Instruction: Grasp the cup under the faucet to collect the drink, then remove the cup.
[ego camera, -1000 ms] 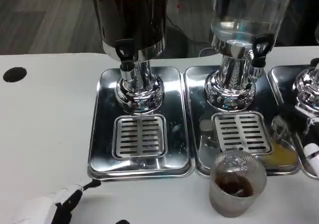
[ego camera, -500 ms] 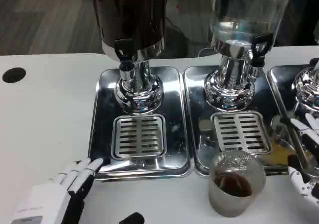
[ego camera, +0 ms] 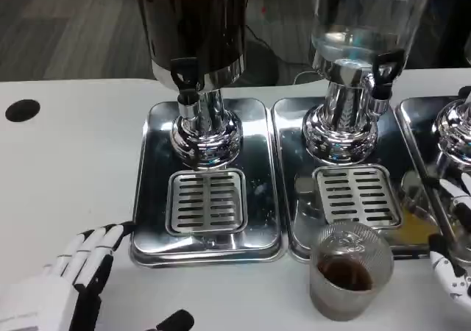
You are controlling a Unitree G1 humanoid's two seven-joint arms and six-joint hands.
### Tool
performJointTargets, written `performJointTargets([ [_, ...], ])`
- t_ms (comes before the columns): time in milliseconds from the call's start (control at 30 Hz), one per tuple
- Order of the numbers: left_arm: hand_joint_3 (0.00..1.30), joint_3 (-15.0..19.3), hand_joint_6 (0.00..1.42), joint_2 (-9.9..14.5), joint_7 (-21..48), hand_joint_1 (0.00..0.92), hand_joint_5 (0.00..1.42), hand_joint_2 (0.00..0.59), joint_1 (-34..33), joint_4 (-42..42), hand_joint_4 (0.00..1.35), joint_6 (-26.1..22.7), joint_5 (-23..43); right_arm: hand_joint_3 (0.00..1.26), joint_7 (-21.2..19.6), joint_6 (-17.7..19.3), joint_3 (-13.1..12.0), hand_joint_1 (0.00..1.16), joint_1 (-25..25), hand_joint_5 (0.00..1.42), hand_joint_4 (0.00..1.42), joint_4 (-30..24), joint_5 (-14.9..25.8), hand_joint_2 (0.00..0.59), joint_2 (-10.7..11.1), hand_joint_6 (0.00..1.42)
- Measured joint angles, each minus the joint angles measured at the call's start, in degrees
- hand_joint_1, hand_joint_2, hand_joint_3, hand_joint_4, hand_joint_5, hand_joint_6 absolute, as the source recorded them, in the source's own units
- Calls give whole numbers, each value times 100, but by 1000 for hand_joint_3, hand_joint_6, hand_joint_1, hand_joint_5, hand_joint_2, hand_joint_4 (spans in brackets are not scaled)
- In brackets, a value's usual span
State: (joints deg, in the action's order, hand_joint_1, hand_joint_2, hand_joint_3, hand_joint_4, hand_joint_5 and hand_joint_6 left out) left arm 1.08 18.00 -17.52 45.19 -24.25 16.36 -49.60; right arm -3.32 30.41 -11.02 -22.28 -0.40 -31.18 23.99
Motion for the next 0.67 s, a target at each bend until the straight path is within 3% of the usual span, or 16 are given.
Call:
performJointTargets([
  [667,167,-21,260,-13,68,0,121,88,-297,55,85,-9,3,137,-26,-102,87,521,-71,0,2,-93,177,508,14,0],
])
